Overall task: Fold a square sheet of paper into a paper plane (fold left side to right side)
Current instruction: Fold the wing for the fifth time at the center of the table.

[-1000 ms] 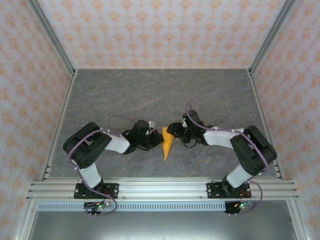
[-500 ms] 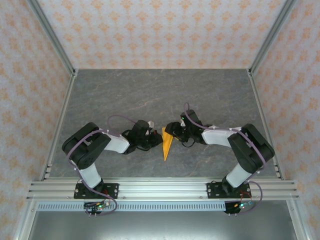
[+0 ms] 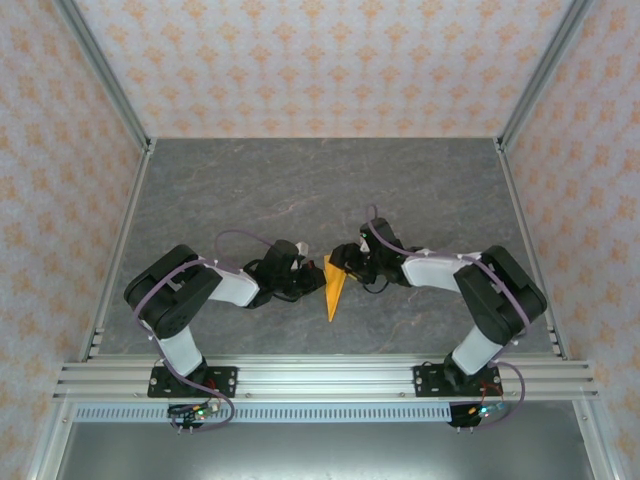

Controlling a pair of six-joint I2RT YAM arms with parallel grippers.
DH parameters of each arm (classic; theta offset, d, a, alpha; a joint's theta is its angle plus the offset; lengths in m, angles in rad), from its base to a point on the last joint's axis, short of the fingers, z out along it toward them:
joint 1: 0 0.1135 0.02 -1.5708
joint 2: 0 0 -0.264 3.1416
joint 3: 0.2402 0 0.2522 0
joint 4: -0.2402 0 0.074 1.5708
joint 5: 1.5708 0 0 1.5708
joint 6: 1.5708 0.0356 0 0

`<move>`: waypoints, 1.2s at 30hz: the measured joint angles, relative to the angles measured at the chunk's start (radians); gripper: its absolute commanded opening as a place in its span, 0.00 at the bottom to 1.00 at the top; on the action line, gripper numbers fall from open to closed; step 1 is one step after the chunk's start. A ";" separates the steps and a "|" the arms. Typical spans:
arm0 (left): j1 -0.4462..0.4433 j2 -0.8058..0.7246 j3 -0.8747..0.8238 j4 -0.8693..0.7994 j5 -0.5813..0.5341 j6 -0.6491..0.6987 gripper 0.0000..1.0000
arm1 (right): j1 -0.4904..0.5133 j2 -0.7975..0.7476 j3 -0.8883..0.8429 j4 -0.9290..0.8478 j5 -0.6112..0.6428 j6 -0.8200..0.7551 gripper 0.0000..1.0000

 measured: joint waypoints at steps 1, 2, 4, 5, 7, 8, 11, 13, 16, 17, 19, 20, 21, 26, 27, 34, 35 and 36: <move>0.000 0.001 0.000 0.000 0.000 0.000 0.00 | 0.000 -0.019 0.000 -0.008 0.002 -0.002 0.45; 0.000 0.002 0.001 0.000 0.000 0.000 0.00 | 0.000 -0.036 0.000 -0.013 0.005 -0.003 0.40; 0.000 0.002 0.001 0.000 0.000 0.000 0.00 | 0.000 -0.056 0.010 -0.021 0.005 -0.009 0.34; 0.000 0.002 0.001 0.000 0.000 0.000 0.00 | 0.000 -0.057 0.015 -0.021 0.004 -0.008 0.32; 0.000 0.002 0.001 0.000 0.000 0.000 0.00 | 0.002 -0.050 0.028 -0.022 0.001 -0.010 0.31; 0.000 0.002 0.001 0.000 0.000 0.000 0.00 | 0.005 -0.045 0.033 -0.022 0.000 -0.010 0.30; 0.000 0.002 0.002 -0.001 0.000 0.002 0.00 | 0.020 -0.011 0.053 -0.021 -0.003 -0.010 0.30; 0.000 0.002 0.002 -0.001 0.000 0.008 0.00 | 0.029 0.012 0.064 -0.024 -0.005 -0.011 0.30; 0.000 0.002 0.002 -0.002 0.000 0.012 0.00 | 0.035 0.024 0.068 -0.025 -0.008 -0.011 0.30; 0.000 0.002 0.002 -0.002 0.000 0.014 0.00 | 0.035 0.026 0.068 -0.026 -0.008 -0.011 0.30; 0.000 0.002 0.002 -0.003 0.000 0.018 0.00 | 0.036 0.040 0.082 -0.041 -0.006 -0.014 0.30; 0.000 0.002 0.002 -0.004 0.000 0.019 0.00 | 0.038 0.049 0.086 -0.044 -0.006 -0.016 0.30; 0.000 0.002 0.003 -0.005 0.000 0.019 0.00 | 0.038 0.056 0.088 -0.050 -0.005 -0.018 0.30; 0.000 0.002 0.003 -0.005 0.000 0.019 0.00 | 0.040 0.068 0.088 -0.079 0.002 -0.031 0.30; 0.000 0.002 0.003 -0.005 0.000 0.019 0.00 | 0.040 0.068 0.088 -0.082 0.003 -0.032 0.30; 0.000 0.002 0.003 -0.006 0.000 0.019 0.00 | 0.040 0.068 0.088 -0.099 0.017 -0.047 0.30; 0.000 0.002 0.003 -0.006 0.000 0.019 0.00 | 0.040 0.068 0.088 -0.100 0.019 -0.049 0.30; 0.000 0.002 0.003 -0.006 0.000 0.019 0.00 | 0.040 0.068 0.088 -0.100 0.021 -0.050 0.30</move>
